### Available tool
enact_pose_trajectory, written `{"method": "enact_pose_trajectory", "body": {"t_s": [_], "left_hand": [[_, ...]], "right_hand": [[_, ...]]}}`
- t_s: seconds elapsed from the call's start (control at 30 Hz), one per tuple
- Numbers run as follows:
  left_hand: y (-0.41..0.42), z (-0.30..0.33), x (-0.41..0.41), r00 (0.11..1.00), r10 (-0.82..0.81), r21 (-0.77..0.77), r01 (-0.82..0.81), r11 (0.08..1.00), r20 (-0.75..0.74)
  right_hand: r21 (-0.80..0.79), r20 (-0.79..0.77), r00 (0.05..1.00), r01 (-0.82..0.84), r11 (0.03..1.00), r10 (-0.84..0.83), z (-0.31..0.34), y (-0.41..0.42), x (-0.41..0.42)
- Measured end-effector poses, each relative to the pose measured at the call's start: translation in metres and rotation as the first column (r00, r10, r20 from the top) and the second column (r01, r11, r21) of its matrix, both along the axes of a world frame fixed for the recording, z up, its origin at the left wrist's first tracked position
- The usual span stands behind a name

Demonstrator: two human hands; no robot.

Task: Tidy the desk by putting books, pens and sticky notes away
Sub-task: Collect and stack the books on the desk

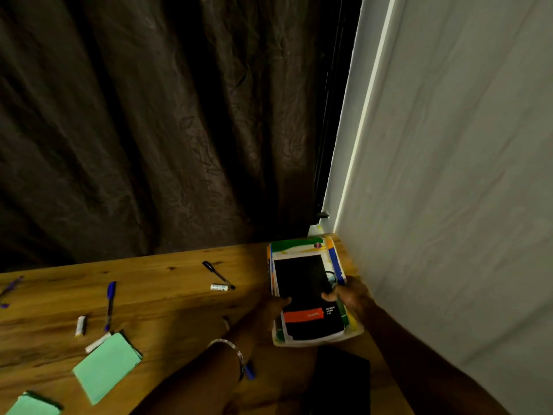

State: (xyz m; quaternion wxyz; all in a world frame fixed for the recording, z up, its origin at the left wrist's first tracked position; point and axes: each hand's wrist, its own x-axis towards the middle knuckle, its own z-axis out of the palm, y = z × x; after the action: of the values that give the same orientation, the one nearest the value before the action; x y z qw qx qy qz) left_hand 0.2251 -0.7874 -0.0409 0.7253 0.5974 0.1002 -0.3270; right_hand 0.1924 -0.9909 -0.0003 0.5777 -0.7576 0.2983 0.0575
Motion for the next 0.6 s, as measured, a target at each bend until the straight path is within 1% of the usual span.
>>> {"method": "enact_pose_trajectory", "body": {"t_s": [0.1,0.13,0.27,0.3,0.37,0.47,0.5,0.57,0.6], "left_hand": [[-0.003,-0.013,0.0,0.999,-0.029,-0.048,0.027,0.998,-0.042],[-0.003,-0.014,0.002,0.998,-0.03,-0.035,0.028,0.999,-0.047],[-0.002,-0.029,0.01,0.999,-0.044,-0.016,0.043,0.999,-0.03],[-0.002,-0.035,0.014,0.999,-0.047,-0.005,0.047,0.999,-0.005],[-0.004,-0.046,0.021,0.998,-0.051,0.056,0.049,0.997,0.036],[-0.012,-0.052,0.029,0.993,-0.026,0.252,-0.004,0.968,0.115],[-0.015,-0.051,0.029,0.989,-0.041,0.331,-0.007,0.943,0.139],[-0.018,-0.052,0.031,0.986,-0.059,0.414,-0.012,0.91,0.158],[-0.016,-0.076,0.043,0.986,-0.07,0.441,-0.004,0.897,0.151]], "right_hand": [[-0.019,-0.027,1.0,-0.014,1.0,0.013,-0.007,-0.003,0.0],[-0.032,-0.026,1.0,-0.011,0.999,0.01,-0.009,-0.003,0.0],[-0.072,-0.029,0.999,-0.015,0.997,0.013,-0.029,-0.011,0.011],[-0.08,-0.019,1.0,-0.023,0.997,0.022,-0.03,-0.012,0.011],[-0.114,-0.001,0.999,-0.034,0.993,0.034,-0.031,-0.013,0.011],[-0.139,0.002,0.999,-0.045,0.989,0.046,-0.045,-0.019,0.016],[-0.135,0.004,0.999,-0.045,0.99,0.046,-0.065,-0.028,0.023],[-0.127,-0.003,0.997,-0.071,0.989,0.071,-0.105,-0.045,0.034],[-0.127,-0.014,0.996,-0.087,0.988,0.086,-0.12,-0.052,0.037]]}}
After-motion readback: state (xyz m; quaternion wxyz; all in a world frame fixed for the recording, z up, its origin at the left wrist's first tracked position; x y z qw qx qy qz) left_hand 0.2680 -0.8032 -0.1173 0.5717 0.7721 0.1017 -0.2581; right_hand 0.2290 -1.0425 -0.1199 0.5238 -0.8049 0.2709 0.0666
